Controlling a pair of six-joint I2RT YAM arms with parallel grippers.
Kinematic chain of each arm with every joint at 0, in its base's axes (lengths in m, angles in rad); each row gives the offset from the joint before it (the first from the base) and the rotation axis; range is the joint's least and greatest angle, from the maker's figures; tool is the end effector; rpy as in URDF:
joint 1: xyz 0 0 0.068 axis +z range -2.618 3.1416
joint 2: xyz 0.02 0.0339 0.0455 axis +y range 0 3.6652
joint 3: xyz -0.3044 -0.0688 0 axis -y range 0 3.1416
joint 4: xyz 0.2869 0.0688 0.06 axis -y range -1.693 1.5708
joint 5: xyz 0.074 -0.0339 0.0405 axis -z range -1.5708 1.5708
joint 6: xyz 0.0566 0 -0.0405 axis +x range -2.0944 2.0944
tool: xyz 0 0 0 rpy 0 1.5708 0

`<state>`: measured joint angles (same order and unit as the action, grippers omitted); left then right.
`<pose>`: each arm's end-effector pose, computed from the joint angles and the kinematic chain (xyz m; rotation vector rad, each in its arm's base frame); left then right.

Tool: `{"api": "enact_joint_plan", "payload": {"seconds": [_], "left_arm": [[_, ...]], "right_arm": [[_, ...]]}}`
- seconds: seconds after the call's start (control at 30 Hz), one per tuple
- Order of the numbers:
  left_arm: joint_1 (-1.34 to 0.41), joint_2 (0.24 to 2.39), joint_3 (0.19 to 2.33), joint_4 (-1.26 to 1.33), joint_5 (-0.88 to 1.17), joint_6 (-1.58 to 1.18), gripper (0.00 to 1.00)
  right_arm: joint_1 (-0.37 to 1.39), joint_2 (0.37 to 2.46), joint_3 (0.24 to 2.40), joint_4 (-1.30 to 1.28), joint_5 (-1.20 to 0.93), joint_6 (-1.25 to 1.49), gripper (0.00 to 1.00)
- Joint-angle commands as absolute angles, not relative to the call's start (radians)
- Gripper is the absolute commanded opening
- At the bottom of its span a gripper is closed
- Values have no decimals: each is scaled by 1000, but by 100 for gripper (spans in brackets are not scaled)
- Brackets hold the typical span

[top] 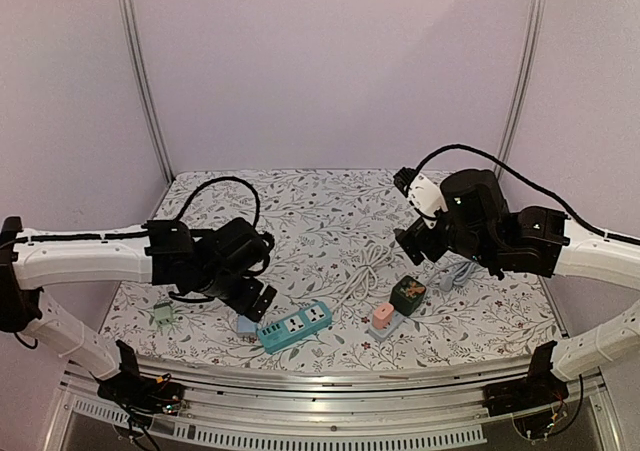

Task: Insert the plug

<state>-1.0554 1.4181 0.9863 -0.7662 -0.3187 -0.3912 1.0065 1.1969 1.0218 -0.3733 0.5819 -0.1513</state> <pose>0.1662 -0.2574 0.2298 0.7895 2.5360 -0.0115 0.1896 0.2413 0.3427 -0.8107 1.8527 -0.0795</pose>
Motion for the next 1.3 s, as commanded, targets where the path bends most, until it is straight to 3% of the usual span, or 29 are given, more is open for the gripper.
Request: {"api": "enact_joint_plan", "payload": {"seconds": [0.0,0.23,0.7,1.27], "left_arm": [[-1055,1279,932,-777,-506,-704,99],[-1036,1232,864,-811,-481,-845,99],[-1129,1263,731,-859,-404,-1155,87],[-1190,1432,797,-770,-452,-1155,75]], "right_arm": [[1002,1204,1038,-369,597,-152,99],[1002,1192,1039,-378,609,-147,99],[1001,1183,1036,-379,732,-124,99],[1001,1176,1043,-410,690,-114,99]]}}
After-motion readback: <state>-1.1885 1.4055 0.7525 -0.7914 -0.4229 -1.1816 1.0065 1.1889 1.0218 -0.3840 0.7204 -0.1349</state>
